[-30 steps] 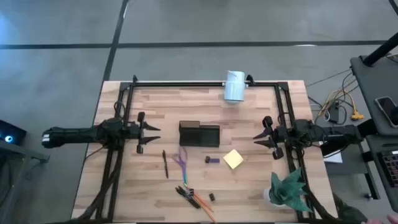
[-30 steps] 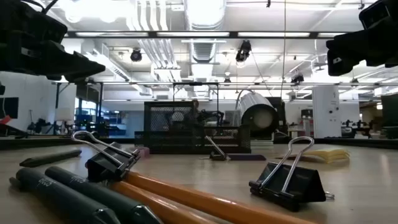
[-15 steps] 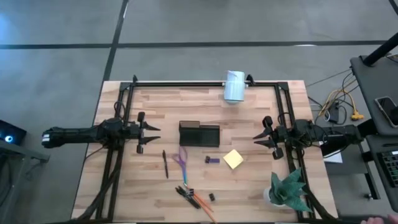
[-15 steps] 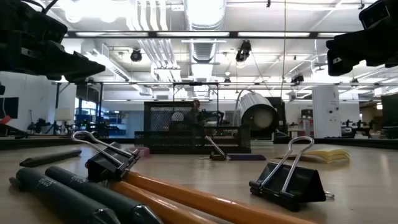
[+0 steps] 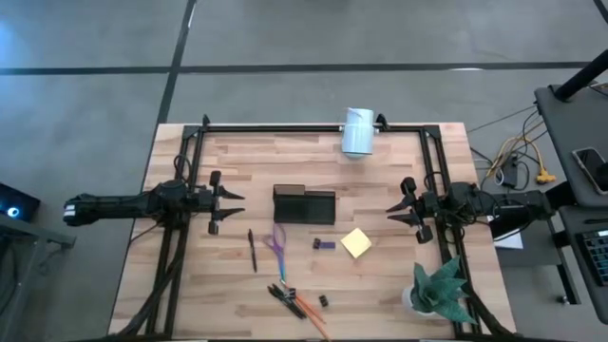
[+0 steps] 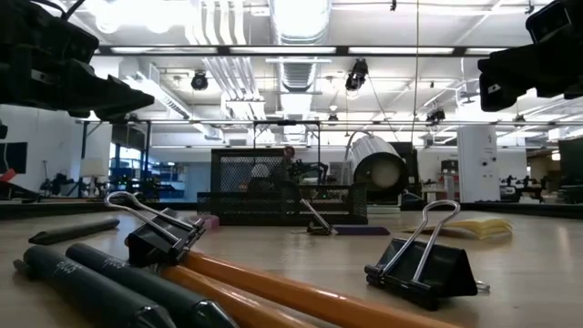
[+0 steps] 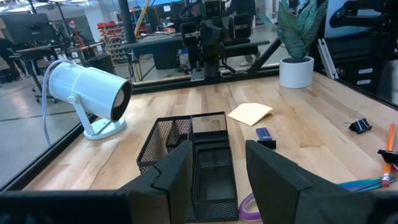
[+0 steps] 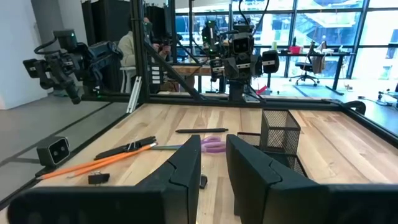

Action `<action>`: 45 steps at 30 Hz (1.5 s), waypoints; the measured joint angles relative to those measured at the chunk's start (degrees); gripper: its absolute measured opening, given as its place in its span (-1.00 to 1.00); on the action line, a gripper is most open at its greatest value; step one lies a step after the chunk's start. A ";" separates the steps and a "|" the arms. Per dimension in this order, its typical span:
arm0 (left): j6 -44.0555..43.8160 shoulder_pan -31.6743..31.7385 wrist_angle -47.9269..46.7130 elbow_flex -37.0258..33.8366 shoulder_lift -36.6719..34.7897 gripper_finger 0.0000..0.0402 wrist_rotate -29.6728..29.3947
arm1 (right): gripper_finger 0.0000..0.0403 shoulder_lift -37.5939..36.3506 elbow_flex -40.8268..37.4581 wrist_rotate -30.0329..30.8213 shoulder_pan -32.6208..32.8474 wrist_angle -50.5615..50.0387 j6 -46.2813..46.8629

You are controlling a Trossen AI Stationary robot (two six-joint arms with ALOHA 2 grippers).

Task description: Pick and place office supplies into organizer

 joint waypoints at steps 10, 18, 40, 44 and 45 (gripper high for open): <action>-0.01 -0.01 0.01 0.01 -0.02 -0.34 0.02 | -0.66 0.00 0.00 0.00 0.00 0.00 0.09; 0.00 -0.01 0.01 0.00 -0.02 -0.34 0.02 | -0.66 0.00 0.00 -0.01 0.00 0.00 0.07; 0.02 0.00 0.00 0.00 0.05 -0.34 0.02 | -0.66 12.98 0.05 1.70 -0.25 40.51 -16.98; 0.01 -0.01 0.00 0.00 0.04 -0.34 0.01 | -0.66 21.68 0.85 32.84 -0.23 55.97 19.38; -0.01 -0.02 -0.05 -0.01 0.02 -0.34 0.02 | -0.66 24.10 1.69 45.45 -0.28 56.37 31.17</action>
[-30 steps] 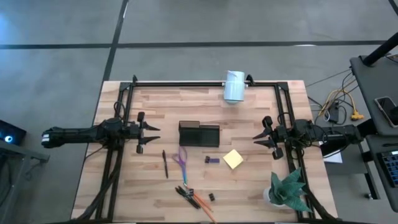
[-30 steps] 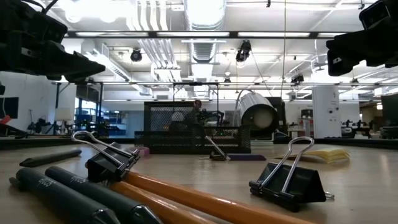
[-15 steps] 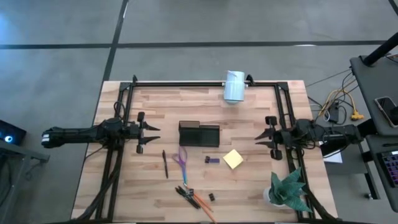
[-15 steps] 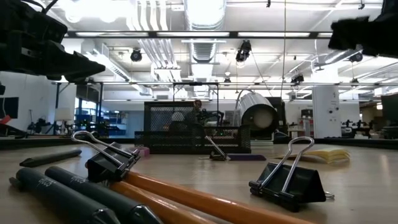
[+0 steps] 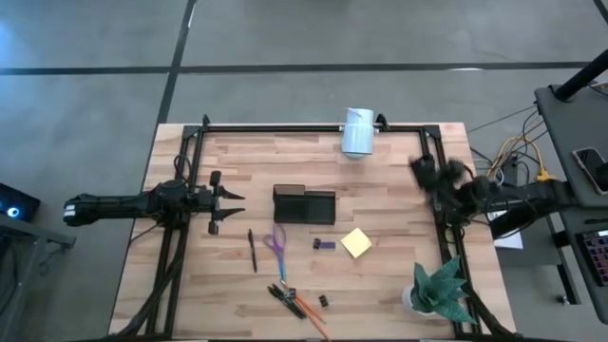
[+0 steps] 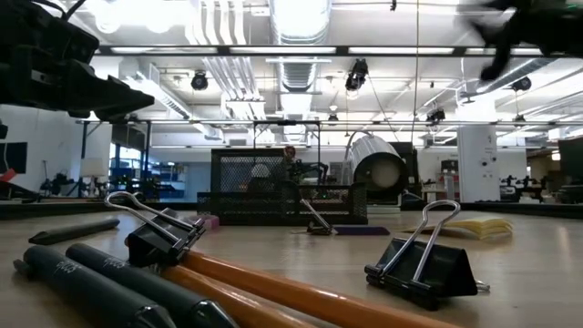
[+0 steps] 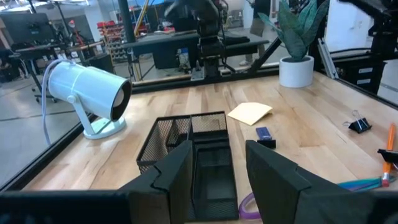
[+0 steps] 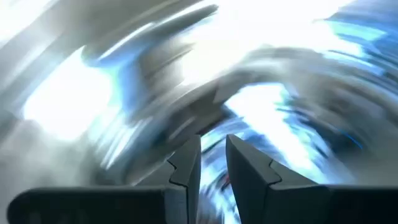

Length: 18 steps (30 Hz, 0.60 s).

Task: Pick and place office supplies into organizer
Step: Put the top black binder clip into the black desk organizer

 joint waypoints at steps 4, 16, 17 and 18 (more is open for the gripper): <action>-0.04 0.02 0.91 0.00 -0.04 -0.34 -0.25 | -0.66 9.98 3.78 19.89 -0.20 -7.81 33.38; -6.22 -0.02 16.65 0.00 0.16 -0.34 -0.74 | -0.66 32.58 26.26 -10.39 -1.05 -16.18 3.33; -11.52 -0.02 18.49 0.00 0.21 -0.34 -0.81 | -0.66 32.74 28.05 -9.27 -1.42 -19.15 -1.78; -17.80 -0.02 20.29 0.00 0.29 -0.34 -1.40 | -0.66 32.78 29.92 -7.98 -1.68 -22.08 -5.17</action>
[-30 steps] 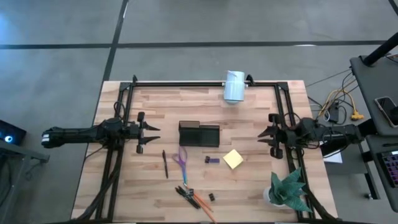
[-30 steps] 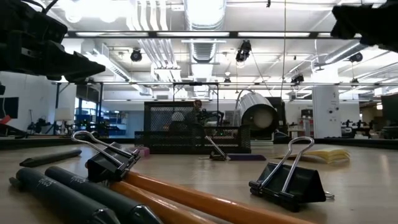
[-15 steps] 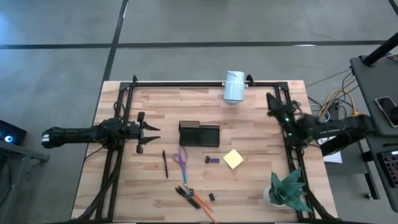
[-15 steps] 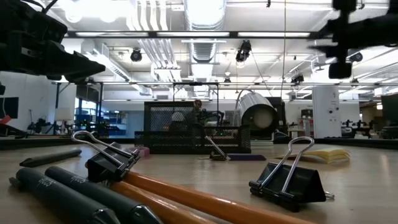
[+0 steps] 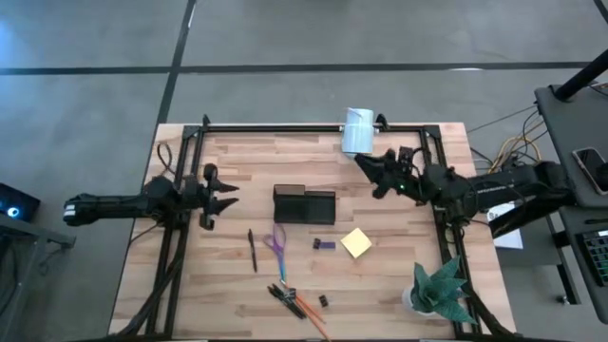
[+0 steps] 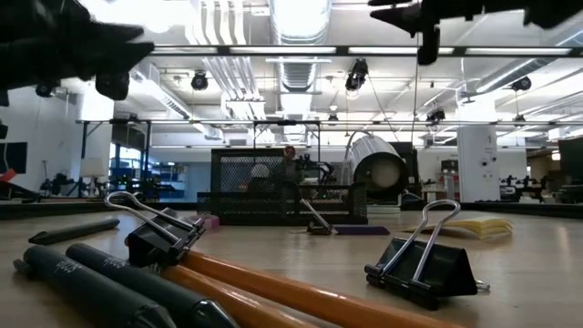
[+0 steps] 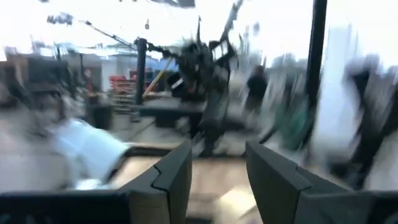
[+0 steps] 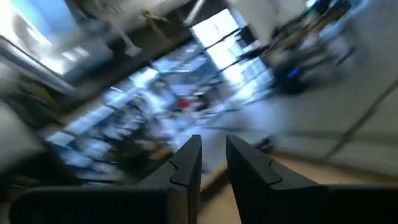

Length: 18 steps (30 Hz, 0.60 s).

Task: Pick and place office supplies into organizer
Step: Put the top black binder clip into the black desk organizer

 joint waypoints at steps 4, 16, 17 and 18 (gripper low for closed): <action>-28.68 0.03 4.71 0.00 -0.19 -0.34 -6.43 | -0.66 -0.55 6.73 1.28 -0.26 -14.70 5.38; -38.85 0.02 10.22 0.00 -0.29 -0.34 -11.63 | -0.66 3.51 21.84 -9.49 -1.47 -46.23 17.49; -38.83 0.02 9.97 0.00 -0.17 -0.34 -11.64 | -0.65 5.05 23.03 -9.49 -1.52 -47.87 17.66; -38.79 0.02 9.62 0.00 -0.05 -0.34 -11.63 | -0.63 7.06 24.68 -9.48 -1.47 -50.15 16.76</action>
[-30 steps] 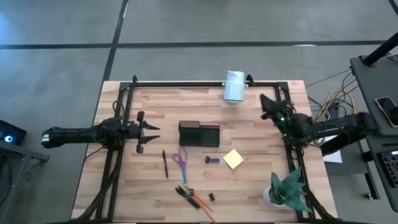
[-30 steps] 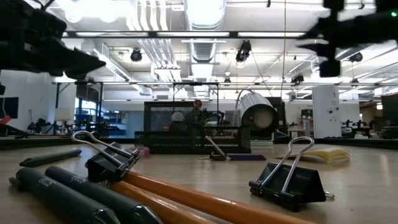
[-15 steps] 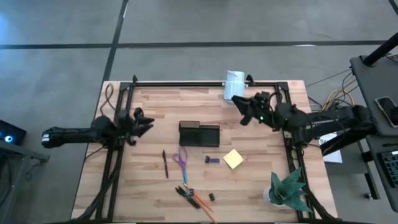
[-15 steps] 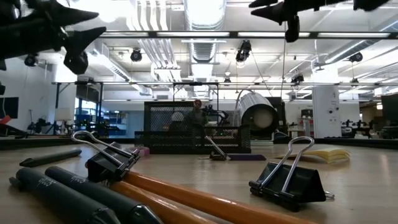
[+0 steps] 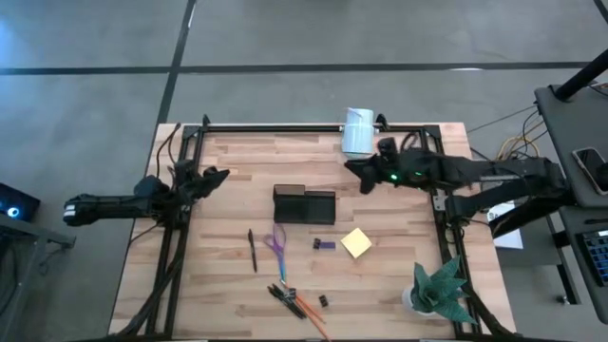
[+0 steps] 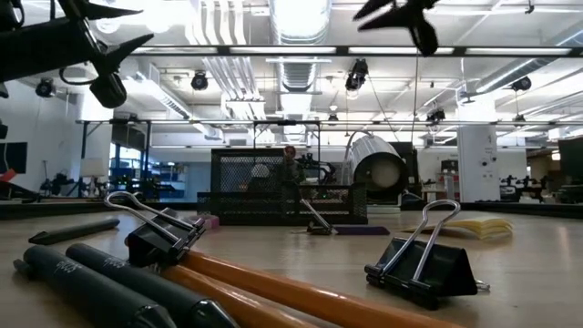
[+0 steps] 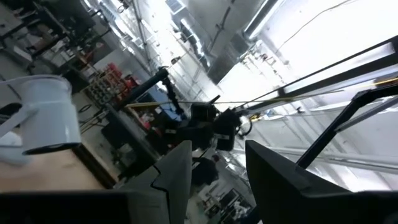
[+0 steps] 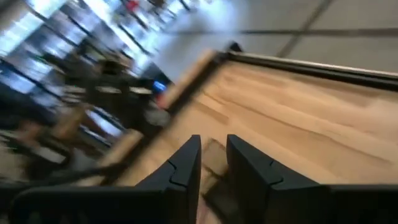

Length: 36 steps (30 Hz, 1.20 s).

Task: Pick and place office supplies into organizer
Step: Put the top black binder clip into the black desk organizer

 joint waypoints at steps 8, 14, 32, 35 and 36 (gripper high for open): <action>0.15 0.00 -0.66 0.00 0.53 -0.34 0.09 | -0.34 19.06 20.84 -1.02 4.53 -43.68 -19.32; 5.56 0.00 -3.35 0.00 0.52 -0.34 0.44 | -0.15 30.96 28.26 -5.39 10.24 -50.05 -46.25; 5.63 0.00 -14.25 0.01 0.74 -0.34 19.46 | -0.09 62.06 58.06 -21.31 11.34 -50.28 -72.19; 5.65 0.00 -15.46 0.02 0.58 -0.34 19.85 | -0.12 64.86 61.32 -22.88 11.34 -50.91 -72.15; 5.70 0.00 -15.43 0.01 0.60 -0.34 19.85 | -0.14 65.60 61.90 -23.12 11.32 -51.36 -72.15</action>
